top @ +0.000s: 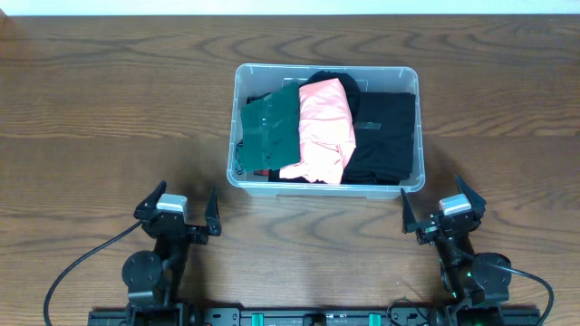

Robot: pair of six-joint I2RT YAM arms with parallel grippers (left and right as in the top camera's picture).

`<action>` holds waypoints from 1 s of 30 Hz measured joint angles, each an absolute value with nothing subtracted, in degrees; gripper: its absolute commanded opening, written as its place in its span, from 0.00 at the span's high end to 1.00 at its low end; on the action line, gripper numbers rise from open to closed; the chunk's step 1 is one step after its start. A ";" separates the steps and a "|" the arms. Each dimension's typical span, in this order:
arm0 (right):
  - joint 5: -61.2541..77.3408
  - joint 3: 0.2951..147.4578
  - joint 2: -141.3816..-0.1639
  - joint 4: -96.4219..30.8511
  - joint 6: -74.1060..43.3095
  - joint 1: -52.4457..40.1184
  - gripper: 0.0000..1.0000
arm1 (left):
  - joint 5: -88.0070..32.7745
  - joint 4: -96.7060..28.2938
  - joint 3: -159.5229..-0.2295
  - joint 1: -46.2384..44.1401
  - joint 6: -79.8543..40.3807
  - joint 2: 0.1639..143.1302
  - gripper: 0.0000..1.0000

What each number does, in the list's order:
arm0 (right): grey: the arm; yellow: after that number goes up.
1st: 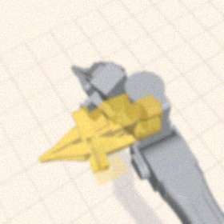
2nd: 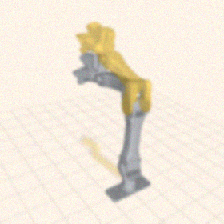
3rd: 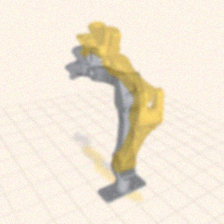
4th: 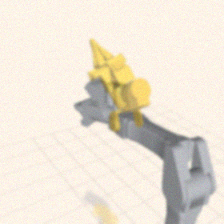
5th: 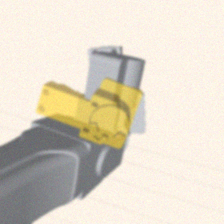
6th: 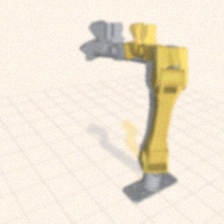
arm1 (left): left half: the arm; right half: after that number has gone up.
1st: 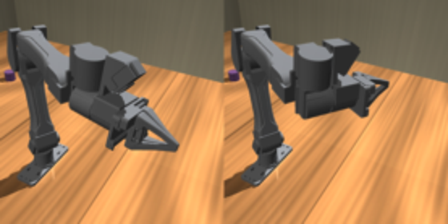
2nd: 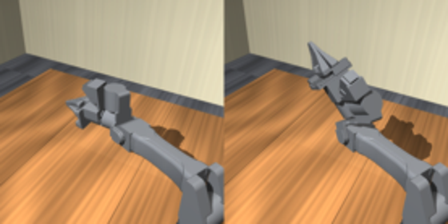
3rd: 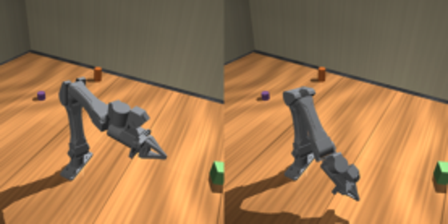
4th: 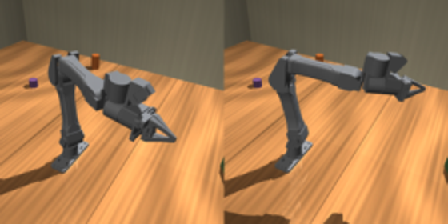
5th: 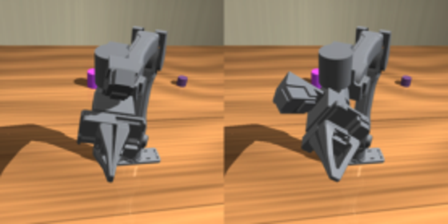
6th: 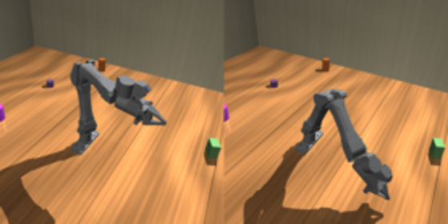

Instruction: Pack container

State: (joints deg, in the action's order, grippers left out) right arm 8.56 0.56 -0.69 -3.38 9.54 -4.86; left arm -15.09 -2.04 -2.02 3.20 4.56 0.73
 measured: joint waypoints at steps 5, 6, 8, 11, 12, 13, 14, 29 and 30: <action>8.56 0.56 -0.69 -3.38 9.54 -4.86 0.01 | -15.09 -0.93 -1.58 3.20 4.56 0.62 0.02; 8.56 0.56 -0.69 -3.38 9.54 -4.86 0.01 | -15.09 -0.93 -1.58 3.20 4.56 0.62 0.02; 8.56 0.56 -0.69 -3.38 9.56 -4.86 0.01 | -15.09 -0.97 -1.58 3.16 4.56 0.62 0.02; 8.56 0.56 -0.69 -3.38 9.56 -4.86 0.01 | -15.09 -1.15 -1.58 3.09 4.56 0.62 0.02; 8.56 0.56 -0.69 -3.38 9.56 -4.86 0.01 | -15.07 -1.15 -1.58 3.09 4.56 0.62 0.02; 8.56 0.56 -0.69 -3.38 9.56 -4.86 0.01 | -15.09 -1.15 -1.58 3.09 4.56 0.62 0.02; 8.56 0.56 -0.69 -3.38 9.54 -4.86 0.01 | -15.09 -1.15 -1.58 3.09 4.56 0.62 0.02; 8.56 0.56 -0.69 -3.38 9.56 -4.86 0.01 | -15.07 -1.17 -1.58 3.09 4.56 0.62 0.02; 8.56 0.56 -0.69 -3.38 9.56 -4.86 0.01 | -15.09 -1.17 -1.58 3.09 4.56 0.62 0.02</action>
